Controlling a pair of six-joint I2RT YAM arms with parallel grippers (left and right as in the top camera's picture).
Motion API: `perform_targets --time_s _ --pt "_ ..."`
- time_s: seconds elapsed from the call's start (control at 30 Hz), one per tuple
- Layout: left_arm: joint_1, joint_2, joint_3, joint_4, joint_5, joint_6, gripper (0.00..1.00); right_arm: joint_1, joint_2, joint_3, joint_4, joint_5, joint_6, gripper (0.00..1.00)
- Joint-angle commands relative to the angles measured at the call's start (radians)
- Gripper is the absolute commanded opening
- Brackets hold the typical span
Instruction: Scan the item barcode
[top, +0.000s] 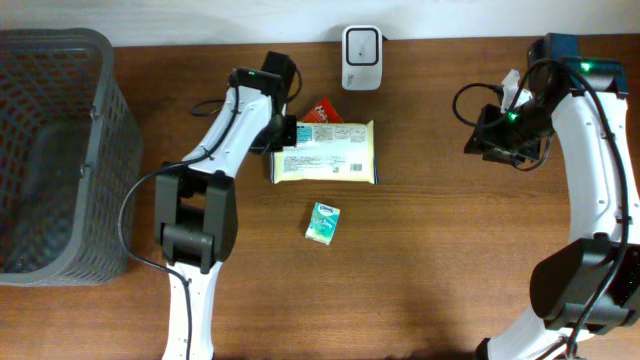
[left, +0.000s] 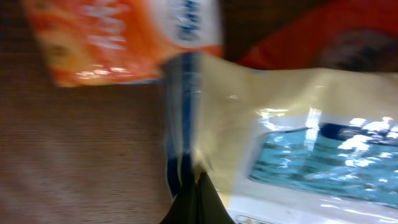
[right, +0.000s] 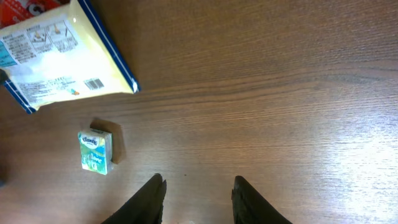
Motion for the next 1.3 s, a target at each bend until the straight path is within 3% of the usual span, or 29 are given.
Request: perform_targets --time_s 0.0,0.2,0.3,0.37,0.47,0.53,0.57,0.63,0.67,0.93,1.17,1.27 --pt "0.011 0.003 -0.005 -0.002 -0.035 -0.014 0.00 0.005 0.002 -0.005 0.007 -0.012 -0.011 0.37" --pt "0.011 0.003 -0.005 -0.002 -0.035 -0.014 0.00 0.005 0.002 -0.005 0.007 -0.012 -0.011 0.38" --pt "0.012 0.002 0.035 -0.039 -0.027 -0.014 0.01 0.005 0.002 -0.005 0.008 -0.012 -0.011 0.52" --pt "0.012 -0.001 0.085 -0.074 -0.027 -0.014 0.16 0.005 0.002 -0.005 0.010 -0.012 -0.011 0.55" --pt "0.012 -0.002 0.185 -0.138 -0.027 -0.014 0.29 0.005 0.002 -0.005 0.011 -0.013 -0.011 0.64" --pt "0.012 -0.002 0.268 -0.190 -0.027 -0.014 0.47 0.005 0.002 -0.005 0.011 -0.013 -0.011 0.71" --pt "0.012 -0.002 0.304 -0.212 -0.027 -0.014 0.57 0.005 0.002 -0.005 0.014 -0.013 -0.011 0.73" --pt "0.012 -0.002 0.389 -0.268 -0.027 -0.013 0.91 0.005 0.003 -0.008 0.045 -0.013 -0.011 0.78" --pt "0.012 -0.002 0.429 -0.295 -0.027 -0.013 0.99 0.005 0.003 -0.014 0.071 -0.014 -0.010 0.79" --pt "0.012 0.009 0.460 -0.350 -0.027 -0.013 0.97 0.006 0.005 -0.150 0.245 -0.138 -0.007 0.80" --pt "0.020 0.013 0.270 -0.244 0.007 -0.002 0.99 0.005 0.005 -0.189 0.256 -0.144 -0.011 0.81" --pt "0.041 0.013 0.192 -0.177 0.135 0.087 0.99 0.005 0.005 -0.189 0.253 -0.144 -0.011 0.81"
